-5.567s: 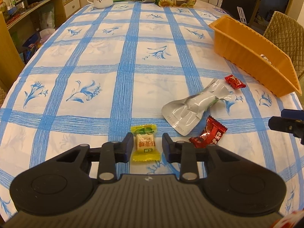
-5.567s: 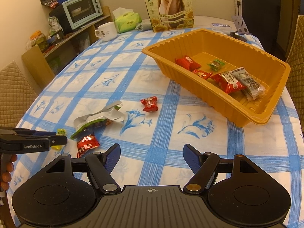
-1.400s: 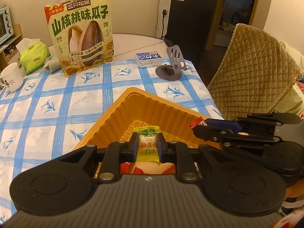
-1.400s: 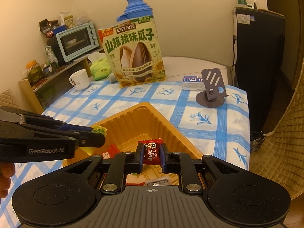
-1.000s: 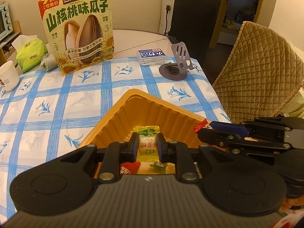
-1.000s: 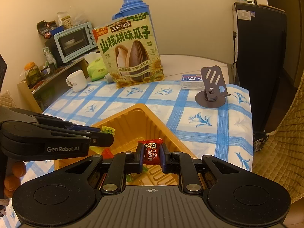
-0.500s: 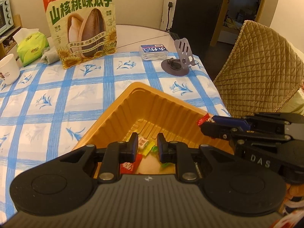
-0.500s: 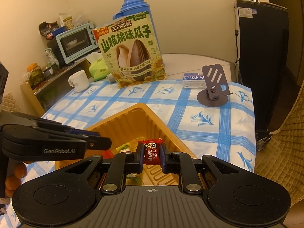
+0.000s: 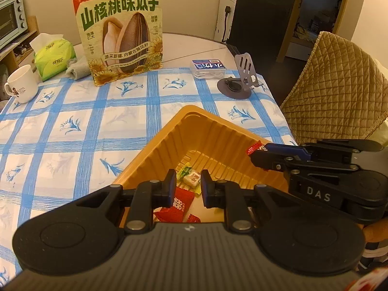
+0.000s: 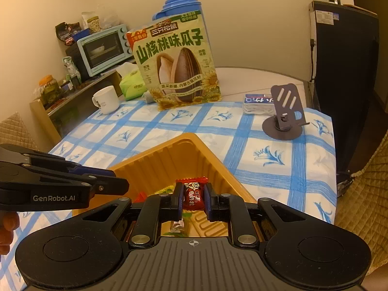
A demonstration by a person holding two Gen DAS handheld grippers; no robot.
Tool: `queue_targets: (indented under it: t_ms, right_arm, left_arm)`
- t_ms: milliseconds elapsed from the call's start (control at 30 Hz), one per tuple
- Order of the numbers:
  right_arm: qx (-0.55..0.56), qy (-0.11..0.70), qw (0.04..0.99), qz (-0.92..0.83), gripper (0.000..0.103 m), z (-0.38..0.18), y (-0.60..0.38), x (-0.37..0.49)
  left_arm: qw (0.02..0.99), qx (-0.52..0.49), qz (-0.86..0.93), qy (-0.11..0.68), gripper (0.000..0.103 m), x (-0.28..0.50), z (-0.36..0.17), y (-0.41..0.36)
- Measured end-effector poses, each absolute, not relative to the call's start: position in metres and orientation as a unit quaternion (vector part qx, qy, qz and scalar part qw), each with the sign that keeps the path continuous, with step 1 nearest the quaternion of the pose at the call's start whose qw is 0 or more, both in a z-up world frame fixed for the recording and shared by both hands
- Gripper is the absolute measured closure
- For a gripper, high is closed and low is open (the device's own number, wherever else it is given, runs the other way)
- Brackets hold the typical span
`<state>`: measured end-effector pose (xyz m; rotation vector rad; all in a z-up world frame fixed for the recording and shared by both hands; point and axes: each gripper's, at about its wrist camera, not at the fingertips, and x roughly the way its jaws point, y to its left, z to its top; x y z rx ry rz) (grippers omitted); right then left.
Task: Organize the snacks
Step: 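Lower both candies into the tray and open both grippers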
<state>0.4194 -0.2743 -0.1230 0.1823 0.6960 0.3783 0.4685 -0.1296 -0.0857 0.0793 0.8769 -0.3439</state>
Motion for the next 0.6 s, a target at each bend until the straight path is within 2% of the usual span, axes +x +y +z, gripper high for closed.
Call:
queue_targets:
  t_ms: [300,533,567,600]
  right_arm:
    - [0.085,0.338,0.918,0.188,0.085,-0.123,-0.268,0.426]
    - [0.102,0.338,0.918,0.182,0.083,-0.122,-0.268,0.43]
    - [0.103,0.339,0.917,0.183,0.08,-0.121,-0.268,0.43]
    - [0.103,0.338,0.918,0.182,0.071,-0.121,-0.269,0.43]
  left_arm:
    - [0.893,0.035,-0.159,0.419,0.084,0.466,-0.081,-0.126]
    - [0.894,0.033,-0.158,0.417,0.075,0.463,-0.08,-0.124]
    - [0.894,0.032,-0.158,0.417,0.073,0.463,-0.08,-0.124]
    - [0.894,0.033,-0.158,0.417,0.072,0.463,-0.08,-0.124]
